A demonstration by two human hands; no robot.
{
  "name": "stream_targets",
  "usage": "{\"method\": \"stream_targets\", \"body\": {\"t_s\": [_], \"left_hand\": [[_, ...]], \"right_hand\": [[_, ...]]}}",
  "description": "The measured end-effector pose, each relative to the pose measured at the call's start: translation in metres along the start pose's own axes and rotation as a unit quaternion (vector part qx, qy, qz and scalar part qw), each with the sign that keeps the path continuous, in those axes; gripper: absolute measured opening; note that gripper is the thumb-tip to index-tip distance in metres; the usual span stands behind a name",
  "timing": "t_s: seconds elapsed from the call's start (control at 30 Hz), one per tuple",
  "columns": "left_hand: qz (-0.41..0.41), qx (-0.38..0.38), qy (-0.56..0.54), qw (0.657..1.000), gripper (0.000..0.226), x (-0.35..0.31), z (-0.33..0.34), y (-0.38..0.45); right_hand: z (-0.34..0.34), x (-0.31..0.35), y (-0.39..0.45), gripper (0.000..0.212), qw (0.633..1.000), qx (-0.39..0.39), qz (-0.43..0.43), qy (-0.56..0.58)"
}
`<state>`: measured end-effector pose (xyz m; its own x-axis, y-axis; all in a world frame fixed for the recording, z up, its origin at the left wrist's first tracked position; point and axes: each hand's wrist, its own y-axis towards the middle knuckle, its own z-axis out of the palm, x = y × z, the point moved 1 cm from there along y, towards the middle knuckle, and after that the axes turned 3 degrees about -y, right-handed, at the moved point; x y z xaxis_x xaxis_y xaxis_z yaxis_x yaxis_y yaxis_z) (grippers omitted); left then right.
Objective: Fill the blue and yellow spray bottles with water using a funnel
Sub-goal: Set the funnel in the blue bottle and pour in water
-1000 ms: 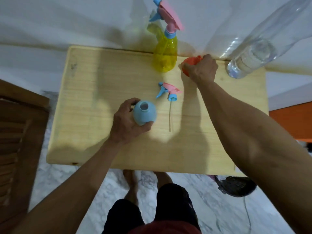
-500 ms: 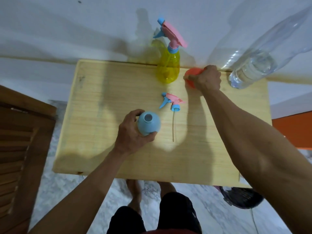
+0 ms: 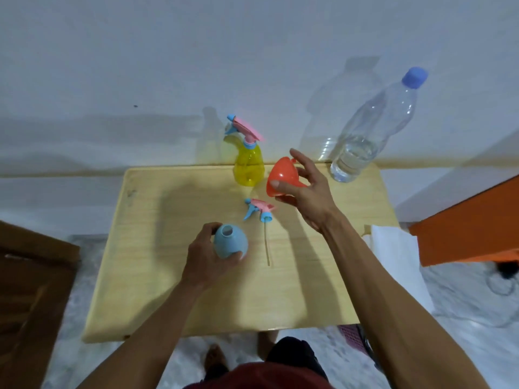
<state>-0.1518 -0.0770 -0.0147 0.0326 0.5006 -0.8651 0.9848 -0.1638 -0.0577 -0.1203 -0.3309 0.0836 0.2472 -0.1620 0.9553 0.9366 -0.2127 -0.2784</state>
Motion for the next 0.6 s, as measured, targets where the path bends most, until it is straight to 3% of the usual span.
{"method": "stream_targets", "body": {"t_s": [0.2, 0.3, 0.6], "left_hand": [[-0.005, 0.011, -0.004, 1.000, 0.074, -0.004, -0.001, -0.002], [-0.016, 0.010, -0.010, 1.000, 0.076, -0.004, -0.001, -0.003], [-0.024, 0.013, -0.025, 0.999, 0.078, 0.002, -0.002, -0.005]], "right_hand": [[0.012, 0.007, -0.016, 0.064, 0.999, -0.026, -0.030, -0.035], [0.026, 0.001, -0.027, 0.063, 0.996, -0.014, -0.052, -0.072], [0.075, -0.028, -0.041, 0.063, 0.998, 0.034, -0.027, -0.039]]}}
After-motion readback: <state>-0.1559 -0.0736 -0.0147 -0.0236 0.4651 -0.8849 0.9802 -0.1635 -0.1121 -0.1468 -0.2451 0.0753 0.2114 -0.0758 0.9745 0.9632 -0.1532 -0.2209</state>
